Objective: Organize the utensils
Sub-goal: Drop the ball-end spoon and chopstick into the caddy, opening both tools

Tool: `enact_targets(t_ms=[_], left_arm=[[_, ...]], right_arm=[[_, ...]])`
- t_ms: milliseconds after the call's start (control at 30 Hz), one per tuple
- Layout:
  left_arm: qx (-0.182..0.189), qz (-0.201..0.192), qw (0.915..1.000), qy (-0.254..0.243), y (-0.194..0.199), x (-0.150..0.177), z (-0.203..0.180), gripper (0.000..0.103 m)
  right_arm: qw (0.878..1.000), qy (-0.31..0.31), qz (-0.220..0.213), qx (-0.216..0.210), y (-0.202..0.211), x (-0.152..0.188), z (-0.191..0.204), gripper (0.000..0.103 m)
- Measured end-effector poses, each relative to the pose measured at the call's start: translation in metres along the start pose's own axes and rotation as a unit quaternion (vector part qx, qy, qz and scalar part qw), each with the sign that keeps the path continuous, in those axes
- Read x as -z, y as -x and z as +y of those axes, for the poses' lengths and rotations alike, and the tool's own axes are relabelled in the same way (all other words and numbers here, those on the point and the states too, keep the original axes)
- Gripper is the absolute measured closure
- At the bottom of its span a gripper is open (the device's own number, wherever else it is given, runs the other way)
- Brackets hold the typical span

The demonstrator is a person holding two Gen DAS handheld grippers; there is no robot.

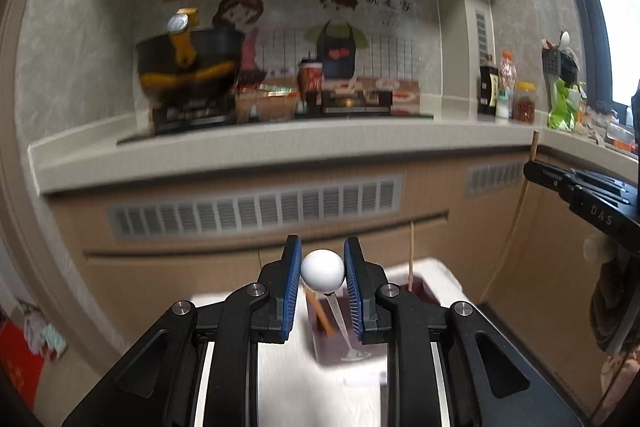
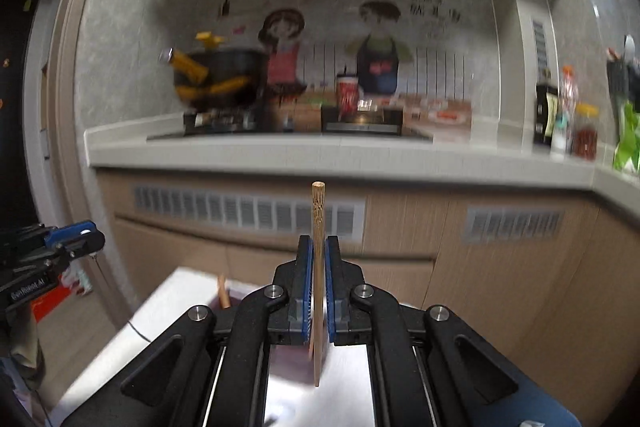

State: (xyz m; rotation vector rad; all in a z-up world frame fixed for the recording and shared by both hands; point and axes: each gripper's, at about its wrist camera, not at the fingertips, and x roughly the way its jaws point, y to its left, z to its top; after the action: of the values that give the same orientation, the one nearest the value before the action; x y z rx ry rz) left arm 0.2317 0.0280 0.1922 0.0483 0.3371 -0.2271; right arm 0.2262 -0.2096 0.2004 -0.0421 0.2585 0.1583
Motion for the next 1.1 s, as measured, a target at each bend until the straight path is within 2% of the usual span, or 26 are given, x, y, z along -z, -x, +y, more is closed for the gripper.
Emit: enact_targets(t_ms=[167, 367, 667, 967, 1100], left_arm=[[0.007, 0.002, 1.0, -0.005, -0.042, -0.022, 0.004, 0.08], [0.014, 0.026, 0.9996, 0.0, -0.085, -0.02, 0.006, 0.08], [0.022, 0.081, 0.9965, 0.01, -0.143, 0.016, 0.006, 0.08], [0.037, 0.152, 0.9873, 0.023, -0.187, 0.061, -0.001, 0.08], [0.044, 0.173, 0.9832, 0.04, -0.196, 0.074, -0.002, 0.079]], right_arm=[[1.0, 0.015, -0.012, 0.008, -0.026, -0.023, 0.004, 0.098], [1.0, 0.021, 0.013, 0.008, -0.065, -0.016, 0.008, 0.098], [0.997, -0.021, 0.074, -0.008, -0.114, 0.029, -0.002, 0.098], [0.985, -0.06, 0.159, -0.021, -0.163, 0.084, -0.015, 0.098], [0.981, -0.062, 0.181, -0.018, -0.177, 0.101, -0.016, 0.098]])
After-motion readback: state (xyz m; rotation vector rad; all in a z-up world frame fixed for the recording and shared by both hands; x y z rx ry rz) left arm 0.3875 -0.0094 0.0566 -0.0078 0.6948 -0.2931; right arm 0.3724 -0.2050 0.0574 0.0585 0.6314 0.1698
